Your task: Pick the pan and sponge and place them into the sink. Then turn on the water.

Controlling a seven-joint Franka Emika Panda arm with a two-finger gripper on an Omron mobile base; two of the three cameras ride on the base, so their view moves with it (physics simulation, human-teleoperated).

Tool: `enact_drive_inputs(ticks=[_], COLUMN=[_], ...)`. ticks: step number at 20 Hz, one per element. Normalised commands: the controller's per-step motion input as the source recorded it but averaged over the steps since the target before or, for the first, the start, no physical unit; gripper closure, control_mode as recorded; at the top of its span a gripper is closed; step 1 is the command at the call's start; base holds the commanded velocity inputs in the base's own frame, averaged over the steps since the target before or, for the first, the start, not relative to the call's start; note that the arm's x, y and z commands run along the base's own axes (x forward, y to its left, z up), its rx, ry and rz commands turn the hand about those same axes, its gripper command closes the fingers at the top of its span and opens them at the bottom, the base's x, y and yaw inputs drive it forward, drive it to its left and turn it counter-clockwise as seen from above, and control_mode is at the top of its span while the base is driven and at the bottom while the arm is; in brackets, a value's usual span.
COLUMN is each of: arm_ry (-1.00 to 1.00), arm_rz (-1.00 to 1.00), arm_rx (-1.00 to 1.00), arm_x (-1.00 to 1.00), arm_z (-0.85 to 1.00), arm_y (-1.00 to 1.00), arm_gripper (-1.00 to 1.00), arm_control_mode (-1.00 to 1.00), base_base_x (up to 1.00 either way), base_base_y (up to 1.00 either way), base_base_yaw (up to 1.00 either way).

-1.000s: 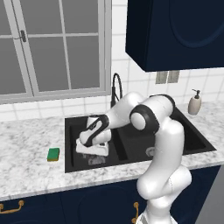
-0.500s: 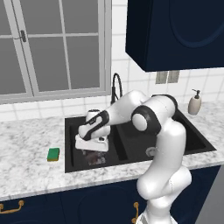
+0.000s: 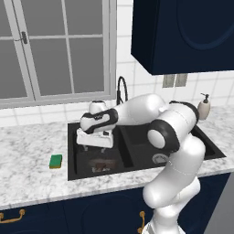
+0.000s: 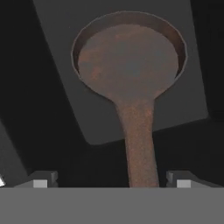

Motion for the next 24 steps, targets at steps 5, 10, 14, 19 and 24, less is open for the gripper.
enact_drive_inputs(ticks=[5, 10, 14, 19, 24], arm_ry=[-0.1, 0.0, 0.0, 0.01, 0.0], arm_rz=[-0.02, 0.0, 0.0, 0.0, 0.0], arm_rx=[0.07, 0.0, -0.02, -0.03, -0.04], arm_x=[-0.04, 0.0, 0.0, 0.0, 0.0], arm_z=[0.35, 0.11, 0.14, 0.1, 0.0], arm_y=[0.73, 0.73, 0.42, 0.37, 0.31], arm_gripper=[-1.0, -1.0, -1.0, -1.0, -1.0], arm_control_mode=[-1.0, -1.0, -1.0, -1.0, -1.0], base_base_x=[0.0, 0.0, 0.0, 0.0, 0.0], base_base_y=[0.0, 0.0, 0.0, 0.0, 0.0], base_base_yaw=[0.0, 0.0, 0.0, 0.0, 0.0])
